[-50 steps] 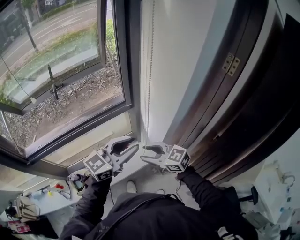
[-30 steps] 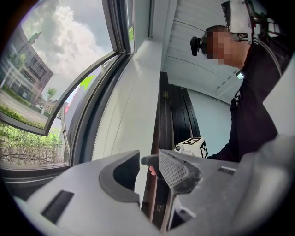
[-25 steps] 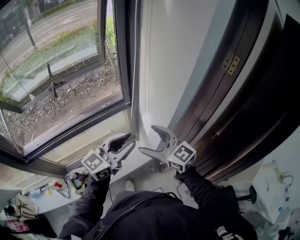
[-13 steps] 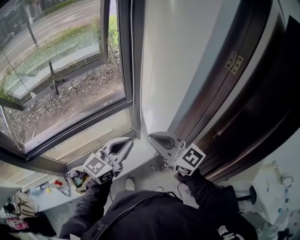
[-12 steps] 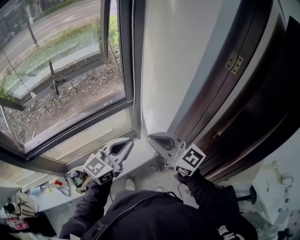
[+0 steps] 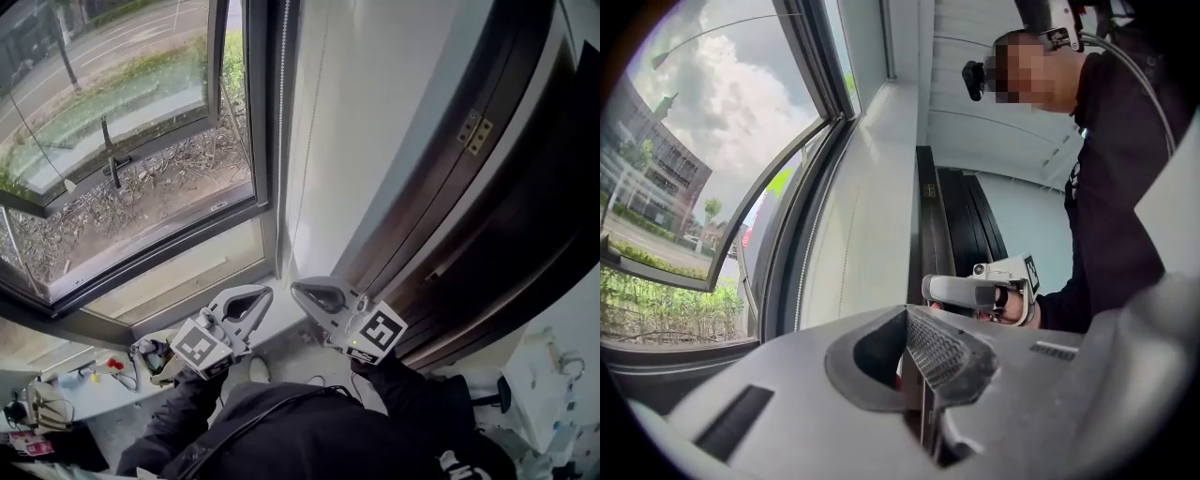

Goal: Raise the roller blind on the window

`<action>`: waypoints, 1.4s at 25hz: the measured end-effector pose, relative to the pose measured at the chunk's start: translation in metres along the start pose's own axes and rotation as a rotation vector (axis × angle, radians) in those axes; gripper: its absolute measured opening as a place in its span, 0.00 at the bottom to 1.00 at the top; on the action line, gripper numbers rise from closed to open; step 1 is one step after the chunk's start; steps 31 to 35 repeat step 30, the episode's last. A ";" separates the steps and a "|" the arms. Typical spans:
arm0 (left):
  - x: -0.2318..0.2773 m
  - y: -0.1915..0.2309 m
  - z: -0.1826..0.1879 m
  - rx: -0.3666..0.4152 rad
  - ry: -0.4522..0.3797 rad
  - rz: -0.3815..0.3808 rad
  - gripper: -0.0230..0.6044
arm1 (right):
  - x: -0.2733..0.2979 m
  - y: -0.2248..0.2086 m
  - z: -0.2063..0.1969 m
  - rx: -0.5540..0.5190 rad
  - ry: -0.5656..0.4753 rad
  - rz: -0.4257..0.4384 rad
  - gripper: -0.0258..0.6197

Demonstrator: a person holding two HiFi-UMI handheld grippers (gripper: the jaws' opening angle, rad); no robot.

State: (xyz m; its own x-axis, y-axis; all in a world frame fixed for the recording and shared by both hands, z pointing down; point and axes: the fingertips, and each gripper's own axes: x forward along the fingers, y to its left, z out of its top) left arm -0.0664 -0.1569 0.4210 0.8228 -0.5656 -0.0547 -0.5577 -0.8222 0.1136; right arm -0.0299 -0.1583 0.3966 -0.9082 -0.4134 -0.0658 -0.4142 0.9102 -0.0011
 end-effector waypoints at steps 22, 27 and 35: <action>0.007 -0.007 -0.002 -0.023 -0.015 -0.015 0.05 | -0.004 0.000 -0.010 -0.021 0.024 0.005 0.05; 0.007 -0.008 -0.002 -0.028 -0.020 -0.014 0.05 | -0.004 0.000 -0.011 -0.021 0.025 0.004 0.05; 0.008 -0.008 0.003 -0.032 -0.033 -0.012 0.05 | -0.004 -0.001 -0.011 -0.022 0.025 0.002 0.05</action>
